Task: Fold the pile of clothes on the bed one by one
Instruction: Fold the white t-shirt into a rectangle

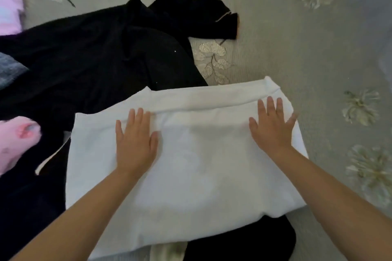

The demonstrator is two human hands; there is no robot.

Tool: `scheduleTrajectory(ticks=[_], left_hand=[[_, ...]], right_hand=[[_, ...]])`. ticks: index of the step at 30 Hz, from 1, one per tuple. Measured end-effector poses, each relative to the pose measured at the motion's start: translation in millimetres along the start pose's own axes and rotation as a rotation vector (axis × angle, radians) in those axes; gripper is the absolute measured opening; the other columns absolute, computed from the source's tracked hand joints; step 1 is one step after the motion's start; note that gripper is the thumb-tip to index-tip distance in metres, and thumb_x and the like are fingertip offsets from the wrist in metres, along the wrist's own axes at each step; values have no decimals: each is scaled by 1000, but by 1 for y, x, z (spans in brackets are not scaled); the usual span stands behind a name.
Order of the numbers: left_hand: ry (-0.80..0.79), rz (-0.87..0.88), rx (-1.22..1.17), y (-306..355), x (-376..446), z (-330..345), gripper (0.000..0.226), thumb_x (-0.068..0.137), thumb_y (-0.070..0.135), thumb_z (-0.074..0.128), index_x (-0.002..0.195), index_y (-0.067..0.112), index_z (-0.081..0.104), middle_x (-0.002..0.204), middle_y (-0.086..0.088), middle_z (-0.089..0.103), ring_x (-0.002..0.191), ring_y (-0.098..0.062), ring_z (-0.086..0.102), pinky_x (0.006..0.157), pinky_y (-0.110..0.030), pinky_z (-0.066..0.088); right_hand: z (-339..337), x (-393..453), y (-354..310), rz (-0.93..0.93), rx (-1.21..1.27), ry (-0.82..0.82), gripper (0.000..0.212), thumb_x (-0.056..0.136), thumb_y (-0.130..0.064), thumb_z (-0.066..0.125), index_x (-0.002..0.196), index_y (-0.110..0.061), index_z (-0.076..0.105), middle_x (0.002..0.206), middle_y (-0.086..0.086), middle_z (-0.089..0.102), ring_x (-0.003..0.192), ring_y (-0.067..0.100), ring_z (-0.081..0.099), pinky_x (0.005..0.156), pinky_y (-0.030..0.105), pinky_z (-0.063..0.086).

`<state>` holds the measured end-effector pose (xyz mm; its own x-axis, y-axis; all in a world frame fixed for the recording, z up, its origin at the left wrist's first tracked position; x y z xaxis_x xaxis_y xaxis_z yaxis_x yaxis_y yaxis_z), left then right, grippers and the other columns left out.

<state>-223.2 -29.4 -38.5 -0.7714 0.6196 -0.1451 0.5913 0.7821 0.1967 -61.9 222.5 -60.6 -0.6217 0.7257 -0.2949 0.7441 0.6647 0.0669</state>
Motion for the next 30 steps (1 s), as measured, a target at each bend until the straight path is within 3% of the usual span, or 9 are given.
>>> scheduleTrajectory(ticks=[4, 6, 10, 15, 19, 23, 25, 27, 30], left_hand=[[-160, 41, 49, 8, -12, 39, 88, 73, 56, -6, 146, 11, 15, 155, -9, 4, 142, -21, -6, 111, -41, -14], [-147, 45, 63, 6, -6, 51, 86, 75, 56, -2, 145, 11, 16, 154, -10, 5, 142, -21, -5, 110, -40, -15], [-86, 82, 22, 6, -4, 59, 77, 82, 50, 17, 139, 2, 32, 149, -18, 23, 139, -27, 12, 111, -46, -2], [-156, 70, 18, 11, -7, 47, 84, 79, 54, 8, 141, 1, 27, 151, -19, 15, 141, -28, 6, 111, -50, -3], [-114, 392, 80, 50, 1, 31, 66, 93, 42, 20, 120, -9, 54, 128, -32, 47, 120, -50, 41, 95, -65, 25], [-71, 755, 109, 129, 30, 32, 42, 85, 13, 34, 112, -7, 60, 119, -28, 57, 107, -50, 53, 82, -66, 39], [-131, 860, 128, 175, 46, 40, 43, 84, 5, 37, 124, -4, 51, 132, -24, 47, 121, -44, 45, 97, -55, 36], [-235, 853, 154, 217, 63, 55, 55, 90, 3, 35, 143, 8, 24, 152, -12, 17, 141, -28, 15, 113, -39, 13], [-283, 875, 258, 273, 86, 70, 65, 91, 3, 34, 147, 19, 7, 156, -1, -1, 142, -18, -3, 113, -36, 4]], right_hand=[[37, -7, 27, 25, 34, -45, 54, 96, -42, 24, 146, -23, 16, 156, 2, 3, 143, 21, -4, 110, 56, -4], [47, -4, 42, 55, 68, -27, 53, 97, -41, 24, 145, -22, 20, 156, 1, 7, 143, 19, 1, 111, 55, 0], [56, 0, 45, 59, 180, 32, 60, 89, -43, 21, 143, -19, 28, 154, 3, 15, 143, 21, 7, 111, 50, 1], [39, -10, 58, 66, 532, 106, 58, 87, -29, 30, 138, -1, 34, 150, 17, 22, 140, 30, 17, 112, 42, 6], [46, -55, 91, 346, 477, 79, 55, 89, -27, 54, 129, 7, 39, 133, 29, 43, 123, 41, 40, 103, 50, 29], [75, -109, 93, 581, 524, -60, 62, 93, -39, 43, 139, 1, 30, 149, 18, 26, 139, 30, 20, 109, 53, 14], [83, -121, 84, 572, 525, -10, 65, 91, -45, 31, 136, 2, 36, 148, 17, 29, 139, 31, 22, 108, 56, 12], [86, -122, 80, 545, 520, 95, 67, 83, -42, 29, 123, 7, 52, 135, 24, 46, 127, 41, 40, 101, 63, 23], [86, -118, 85, 551, 483, 182, 60, 80, -39, 35, 111, 6, 61, 122, 24, 57, 113, 45, 52, 91, 68, 29]])
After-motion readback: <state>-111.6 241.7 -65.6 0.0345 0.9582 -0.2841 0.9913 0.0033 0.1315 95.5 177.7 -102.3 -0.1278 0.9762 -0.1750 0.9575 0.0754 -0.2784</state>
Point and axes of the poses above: each hand's wrist, its own x-axis towards the middle knuckle, its own z-axis out of the palm, y = z × x, the point moved 2 cm from there along x, towards the middle knuckle
